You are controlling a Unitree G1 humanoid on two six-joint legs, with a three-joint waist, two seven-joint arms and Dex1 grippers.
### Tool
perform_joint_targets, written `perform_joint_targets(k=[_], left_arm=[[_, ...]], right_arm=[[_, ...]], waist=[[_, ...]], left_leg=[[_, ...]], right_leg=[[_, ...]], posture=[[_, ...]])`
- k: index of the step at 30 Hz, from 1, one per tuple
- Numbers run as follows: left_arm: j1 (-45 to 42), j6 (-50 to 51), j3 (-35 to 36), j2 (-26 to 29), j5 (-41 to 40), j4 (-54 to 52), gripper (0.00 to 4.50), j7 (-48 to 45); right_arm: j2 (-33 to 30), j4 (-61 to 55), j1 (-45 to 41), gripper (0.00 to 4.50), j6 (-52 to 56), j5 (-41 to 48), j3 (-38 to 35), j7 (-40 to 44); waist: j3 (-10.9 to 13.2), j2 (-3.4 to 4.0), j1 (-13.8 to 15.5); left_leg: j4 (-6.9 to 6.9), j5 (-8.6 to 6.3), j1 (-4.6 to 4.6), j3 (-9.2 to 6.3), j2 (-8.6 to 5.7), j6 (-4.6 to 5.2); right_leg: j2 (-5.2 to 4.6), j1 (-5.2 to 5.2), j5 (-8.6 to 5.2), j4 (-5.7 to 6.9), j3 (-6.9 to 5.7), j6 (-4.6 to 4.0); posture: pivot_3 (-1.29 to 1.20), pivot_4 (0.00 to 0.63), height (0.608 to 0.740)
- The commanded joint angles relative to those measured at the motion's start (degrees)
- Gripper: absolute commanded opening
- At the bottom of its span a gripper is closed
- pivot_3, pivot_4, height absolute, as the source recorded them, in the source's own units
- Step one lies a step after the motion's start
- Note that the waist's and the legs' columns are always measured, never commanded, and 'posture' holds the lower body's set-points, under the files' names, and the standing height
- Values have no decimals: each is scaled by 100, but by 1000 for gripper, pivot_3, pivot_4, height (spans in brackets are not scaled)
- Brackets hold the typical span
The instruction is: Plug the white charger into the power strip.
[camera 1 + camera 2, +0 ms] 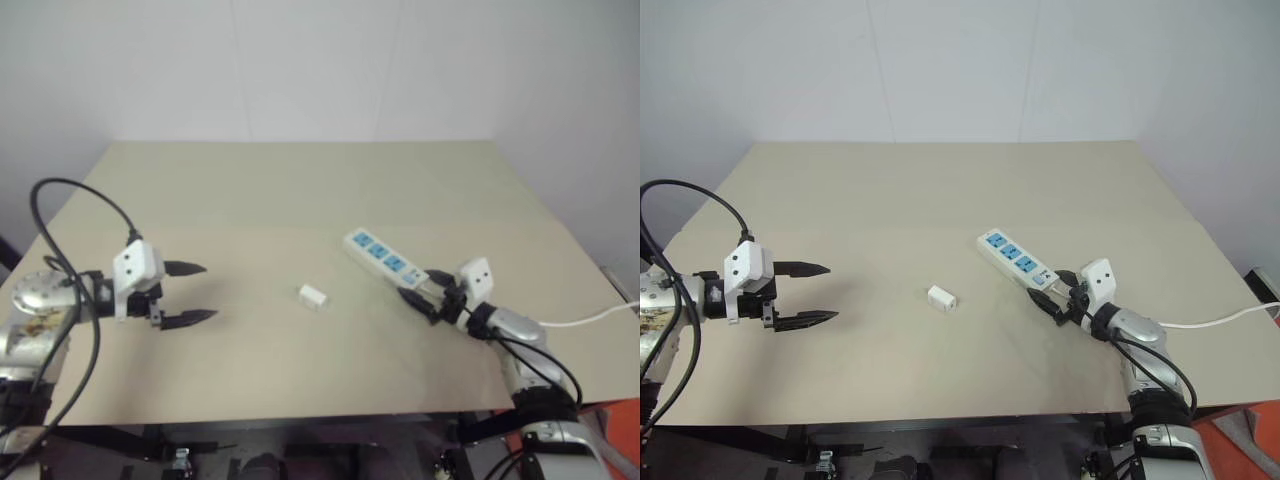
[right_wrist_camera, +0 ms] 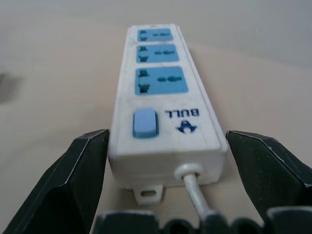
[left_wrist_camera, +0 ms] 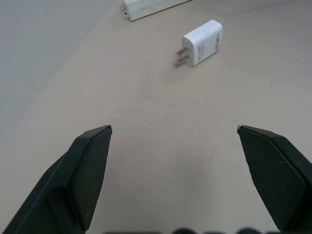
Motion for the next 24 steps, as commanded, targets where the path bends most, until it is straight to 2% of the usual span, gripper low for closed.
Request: perform_joint_targets(k=[1, 13, 17, 18, 21, 24], left_arm=[[-85, 13, 56, 37, -21, -114, 4500, 34], [-215, 127, -3, 3, -70, -207, 4500, 8], [-440, 54, -177, -29, -19, -103, 4500, -167], [-566, 34, -279, -57, 10, -52, 4500, -245], [-1162, -113, -679, -180, 193, 253, 4500, -566], [-2161, -371, -1408, -415, 806, 837, 4500, -918]], right_arm=[[50, 223, -213, 4453, -277, 44, -60, 60], [403, 1114, -627, 4453, -922, 82, -109, 339], [382, 1321, -585, 3548, -1274, 9, -48, 500], [380, 1371, -582, 3403, -1351, -30, -18, 518], [400, 1522, -609, 3412, -1502, -92, 14, 537], [385, 1648, -651, 3412, -1603, -163, 58, 576]], waist=[[0, 0, -2], [0, 0, -13], [0, 0, -4], [0, 0, 0], [0, -1, 11], [0, -2, 7]], left_leg=[[0, 0, 0, 0, 0, 0], [-1, 0, 1, 0, 2, 0], [0, 0, 1, 0, 1, 0], [0, 0, 1, -1, 1, 0], [1, 0, 4, -1, -3, 0], [4, 1, 3, 4, -11, 0]], right_leg=[[0, 0, 0, 0, 0, 0], [1, -1, 0, 1, 0, 0], [0, 1, 0, 0, 0, 0], [0, 2, 0, 0, -1, 0], [2, 9, 0, 0, -4, 0], [7, 10, 0, -1, -6, 0]], posture=[[0, 150, 740], [0, 150, 740], [0, 150, 740], [0, 150, 740], [0, 150, 740], [0, 150, 740]])
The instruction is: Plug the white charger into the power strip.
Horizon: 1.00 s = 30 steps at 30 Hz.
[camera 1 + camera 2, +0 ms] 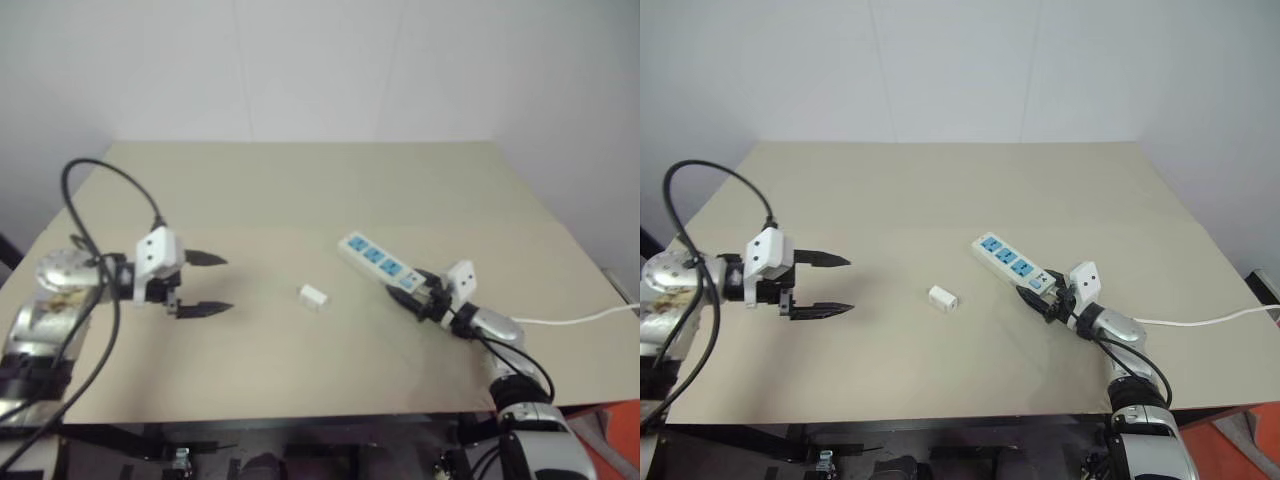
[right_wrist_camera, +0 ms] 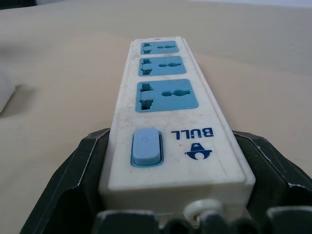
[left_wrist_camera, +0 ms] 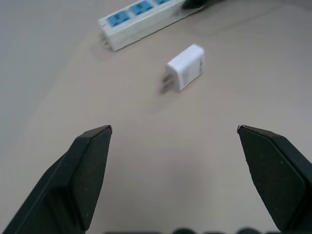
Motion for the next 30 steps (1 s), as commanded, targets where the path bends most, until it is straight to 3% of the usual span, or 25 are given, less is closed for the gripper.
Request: perform_joint_targets(k=[1, 5, 8, 11, 19, 30], left_arm=[[-1071, -493, -763, -210, 737, 589, 4500, -492], [-2560, -924, -1720, -814, 1581, 1668, 4500, -1129], [-3758, -519, -3294, -993, 1706, 1827, 4500, -1188], [-4342, -734, -3669, -1590, 1871, 2215, 4500, -1188], [-5041, -1372, -4791, -2453, 2382, 3096, 4500, -1188], [-5009, -1352, -5195, -3039, 2773, 3204, 4500, -1188]], right_arm=[[-32, 171, -79, 3412, -174, -143, 95, 51], [-67, 445, -237, 3412, -168, -303, 191, 39], [-210, 606, -295, 3412, -112, -759, 540, -130], [-235, 725, -319, 3412, -59, -727, 567, -88], [-244, 805, -411, 3412, 16, -665, 568, -89], [-193, 880, -425, 3412, 65, -689, 602, -168]], waist=[[0, -1, 1], [-2, -4, -10], [0, -5, -65], [0, -6, -40], [0, -7, -44], [0, -8, -49]], left_leg=[[1, 0, 0, 5, -2, -1], [8, 1, 0, 36, -7, -1], [5, 1, -9, 35, -1, 0], [7, 1, -4, 34, 0, 0], [6, 0, 5, 36, 2, 1], [9, -1, 7, 18, 3, 3]], right_leg=[[3, 1, 1, -3, 0, 0], [7, 12, 2, -8, 0, 3], [19, 1, 1, -8, 11, 3], [20, 4, 0, -9, 17, 6], [25, 5, -1, -3, 33, 7], [27, 6, -1, 0, 43, 9]], posture=[[0, 150, 740], [0, 150, 740], [0, 150, 740], [0, 150, 740], [0, 150, 740], [0, 150, 740]])
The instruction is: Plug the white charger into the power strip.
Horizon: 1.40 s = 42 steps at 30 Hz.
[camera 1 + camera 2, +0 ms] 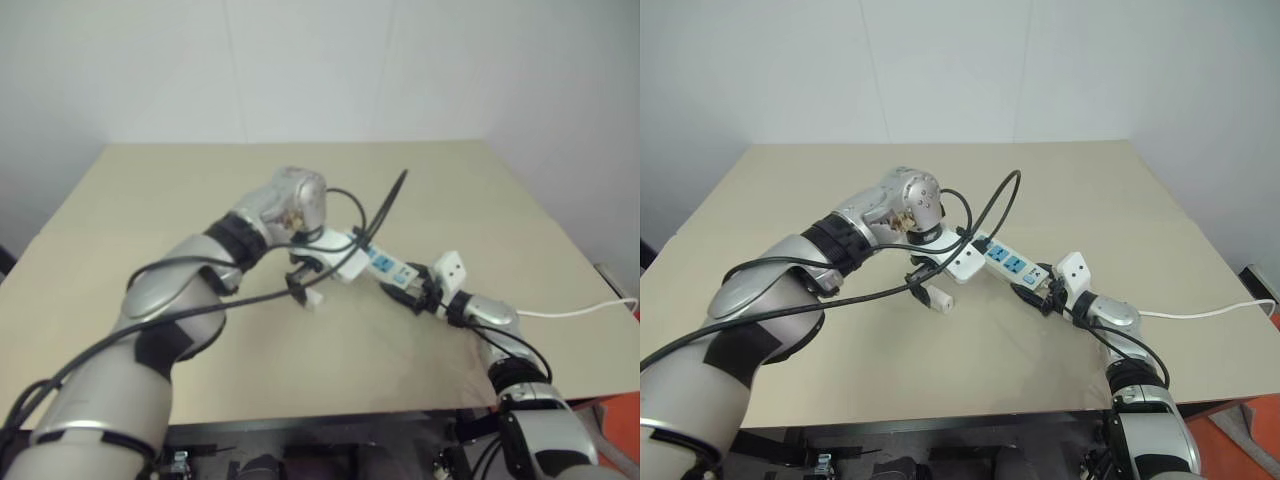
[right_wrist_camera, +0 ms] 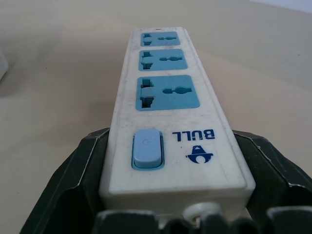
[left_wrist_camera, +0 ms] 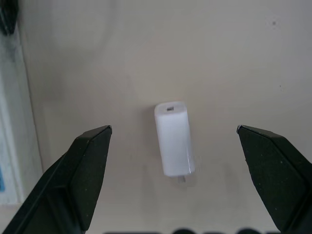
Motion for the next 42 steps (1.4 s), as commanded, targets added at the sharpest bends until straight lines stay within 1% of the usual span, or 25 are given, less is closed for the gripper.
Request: perform_joint_targets(k=[1, 5, 14, 20, 29, 35, 39, 42], left_arm=[[-84, -70, -14, -65, 183, -10, 4500, -16], [102, 40, 104, -269, 507, 71, 4500, -16], [399, -358, 61, -685, 1500, 419, 4500, 352], [425, -531, 107, -905, 1809, 468, 4500, 309], [481, -733, 101, -926, 2235, 530, 4500, 361], [564, -699, 169, -1047, 2381, 616, 4500, 521], [599, -702, 227, -1092, 2433, 619, 3596, 559], [589, -659, 291, -1154, 2447, 685, 3596, 617]], right_arm=[[-6, 265, 143, 3412, 247, -254, 135, -124], [-34, 273, 111, 3412, 312, -254, 123, -144], [-50, 159, 205, 3412, 425, -215, 89, -154], [-54, 5, 339, 3412, 451, -217, 90, -182], [-69, -110, 436, 3412, 508, -197, 78, -229], [-74, -140, 443, 3412, 535, -213, 102, -212], [-88, -142, 435, 3412, 552, -215, 106, -195], [-107, -133, 438, 3412, 545, -232, 115, -185]], waist=[[0, 0, 1], [0, 0, 3], [0, -1, 5], [0, -1, 21], [-1, -2, 31], [-1, -2, 32], [-2, -3, 32], [-2, -2, 32]], left_leg=[[0, 0, 0, -3, 0, 0], [0, 0, 2, -7, -1, 0], [0, 0, 4, -7, -1, 1], [0, -1, 2, -7, -1, 2], [0, -2, 2, -9, -1, 3], [0, -2, 2, -9, -1, 3], [0, -2, 4, -9, -1, 4], [0, -2, 3, -9, -1, 4]], right_leg=[[0, 0, 0, 0, 0, 0], [1, 1, 0, 0, 1, 1], [2, 2, 1, 2, 6, 0], [1, 2, 1, 0, 6, 1], [1, 3, 0, -1, 5, 1], [0, 3, 1, -1, 5, 1], [1, 5, 0, 0, 5, 1], [0, 5, 0, -1, 5, 1]], posture=[[0, 150, 740], [0, 150, 740], [0, 150, 740], [0, 150, 740], [0, 150, 740], [0, 150, 740], [0, 150, 740], [0, 150, 740]])
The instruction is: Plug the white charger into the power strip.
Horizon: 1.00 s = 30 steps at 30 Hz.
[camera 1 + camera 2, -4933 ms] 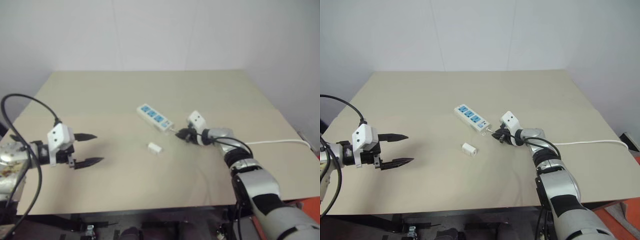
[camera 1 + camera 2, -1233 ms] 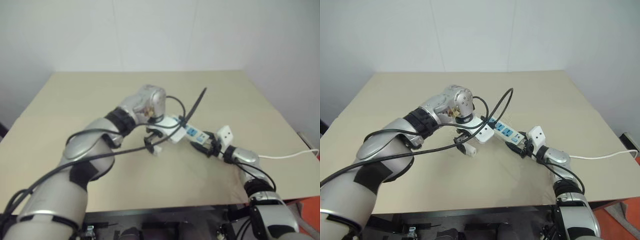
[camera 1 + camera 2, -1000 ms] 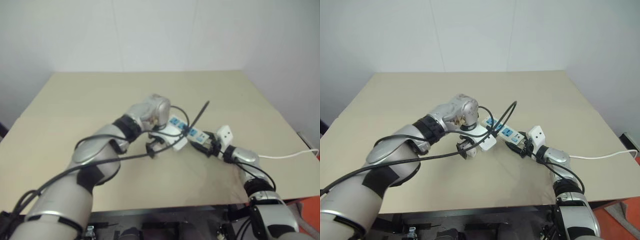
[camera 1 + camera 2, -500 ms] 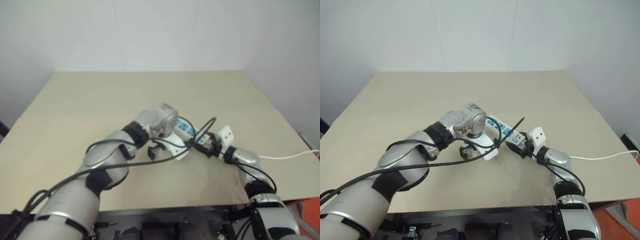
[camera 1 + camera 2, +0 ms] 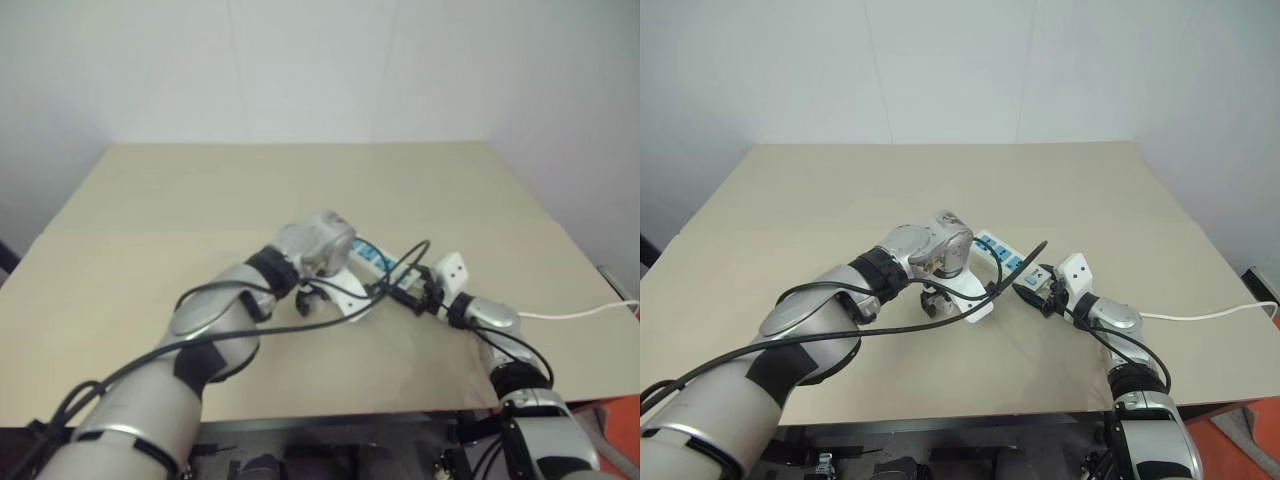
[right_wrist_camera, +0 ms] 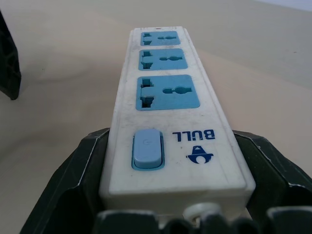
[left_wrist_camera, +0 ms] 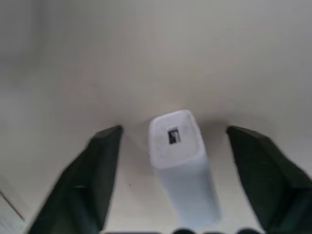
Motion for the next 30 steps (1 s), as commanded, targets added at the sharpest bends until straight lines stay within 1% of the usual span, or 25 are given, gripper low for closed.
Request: perform_joint_targets(k=[1, 13, 16, 22, 23, 30], left_arm=[[38, 12, 160, -107, 18, 62, 3596, 66], [71, 150, 392, -258, 37, 266, 3596, 91], [79, 154, 407, -263, 75, 294, 3044, 81], [119, 129, 419, -271, 153, 313, 1218, 168], [123, 119, 420, -264, 156, 306, 1058, 153], [137, 77, 679, -207, -59, 93, 1056, 90]], right_arm=[[-104, 267, 230, 3412, 276, -239, 141, -11], [-135, 317, 189, 3412, 265, -270, 169, 25], [-140, 331, 174, 3412, 265, -277, 178, 25], [-158, 331, 167, 3412, 262, -273, 182, 30], [-161, 336, 162, 3412, 264, -267, 178, 36], [-181, 403, 117, 3412, 221, -276, 177, 62]], waist=[[0, 0, 0], [-4, -1, 6], [-4, -2, 4], [-5, -1, 4], [-5, -1, 5], [-6, -1, 4]], left_leg=[[0, 0, 0, 0, 0, 0], [1, 0, 2, 0, -1, 0], [1, 0, 2, 0, -1, 0], [0, -1, 2, 0, -1, 1], [0, -1, 3, 0, -1, 1], [1, -1, 4, 0, -1, 1]], right_leg=[[0, 0, 0, 0, 0, 0], [-1, 4, 0, 0, 0, 1], [-2, 5, 0, 0, 0, 1], [-2, 4, 0, 0, 0, 1], [-2, 5, 0, 0, 0, 1], [-2, 6, 0, 0, 0, 1]], posture=[[0, 150, 740], [0, 150, 740], [0, 150, 740], [0, 150, 740], [0, 150, 740], [0, 150, 740]])
